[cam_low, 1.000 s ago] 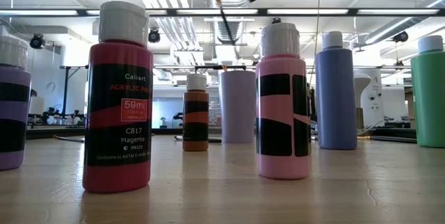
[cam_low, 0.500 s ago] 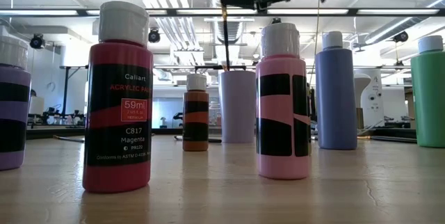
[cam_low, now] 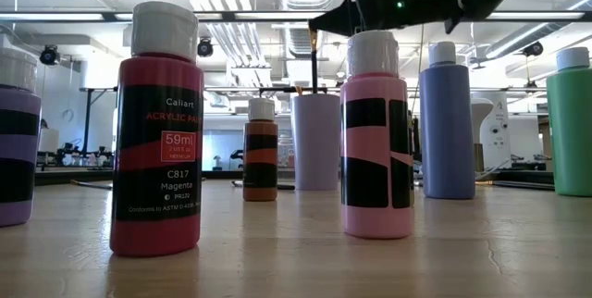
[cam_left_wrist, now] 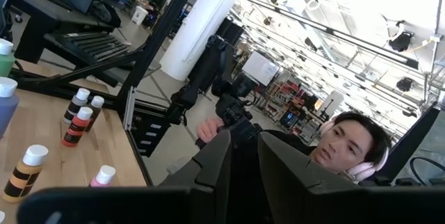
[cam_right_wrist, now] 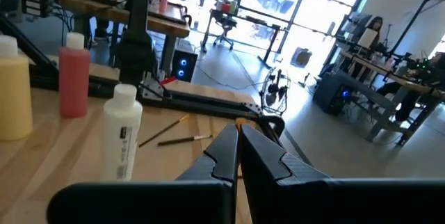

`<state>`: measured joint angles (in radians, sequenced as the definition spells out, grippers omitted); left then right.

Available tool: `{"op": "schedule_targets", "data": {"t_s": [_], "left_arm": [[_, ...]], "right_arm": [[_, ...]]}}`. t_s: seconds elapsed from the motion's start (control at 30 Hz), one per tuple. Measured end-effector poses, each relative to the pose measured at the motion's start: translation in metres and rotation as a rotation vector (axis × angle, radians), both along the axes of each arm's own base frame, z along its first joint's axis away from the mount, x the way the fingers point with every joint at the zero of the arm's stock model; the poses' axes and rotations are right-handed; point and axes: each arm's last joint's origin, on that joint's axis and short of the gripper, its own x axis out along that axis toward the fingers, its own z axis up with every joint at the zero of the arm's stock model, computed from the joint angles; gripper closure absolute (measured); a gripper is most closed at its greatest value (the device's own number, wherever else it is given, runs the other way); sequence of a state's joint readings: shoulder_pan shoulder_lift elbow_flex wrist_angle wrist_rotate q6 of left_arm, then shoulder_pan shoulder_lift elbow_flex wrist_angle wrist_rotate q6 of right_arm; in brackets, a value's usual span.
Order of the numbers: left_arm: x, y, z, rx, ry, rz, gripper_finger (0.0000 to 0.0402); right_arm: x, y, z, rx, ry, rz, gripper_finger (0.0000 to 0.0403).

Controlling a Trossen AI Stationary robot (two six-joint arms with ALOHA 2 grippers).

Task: Pick & Place Paint Supplies
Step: Put the gold paint brush into the purple cup

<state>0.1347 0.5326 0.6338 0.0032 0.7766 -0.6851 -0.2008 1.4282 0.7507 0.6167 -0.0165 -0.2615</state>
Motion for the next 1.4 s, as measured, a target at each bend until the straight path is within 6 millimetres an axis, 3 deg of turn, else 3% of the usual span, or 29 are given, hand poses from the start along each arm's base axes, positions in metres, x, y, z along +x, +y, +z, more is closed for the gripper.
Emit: {"op": "schedule_targets", "data": {"t_s": [0.5, 0.93, 1.4], "left_arm": [[0.0, 0.0, 0.0, 0.0, 0.0, 0.0, 0.0321], [0.0, 0.0, 0.0, 0.0, 0.001, 0.0, 0.0321], [0.0, 0.0, 0.0, 0.0, 0.0, 0.0, 0.0321]], "right_arm": [[-0.015, 0.003, -0.034, 0.047, -0.051, -0.001, 0.0394], [-0.001, 0.001, -0.074, 0.08, 0.0, 0.003, 0.0394], [0.001, 0.001, -0.082, 0.134, 0.02, 0.0, 0.0386]]}}
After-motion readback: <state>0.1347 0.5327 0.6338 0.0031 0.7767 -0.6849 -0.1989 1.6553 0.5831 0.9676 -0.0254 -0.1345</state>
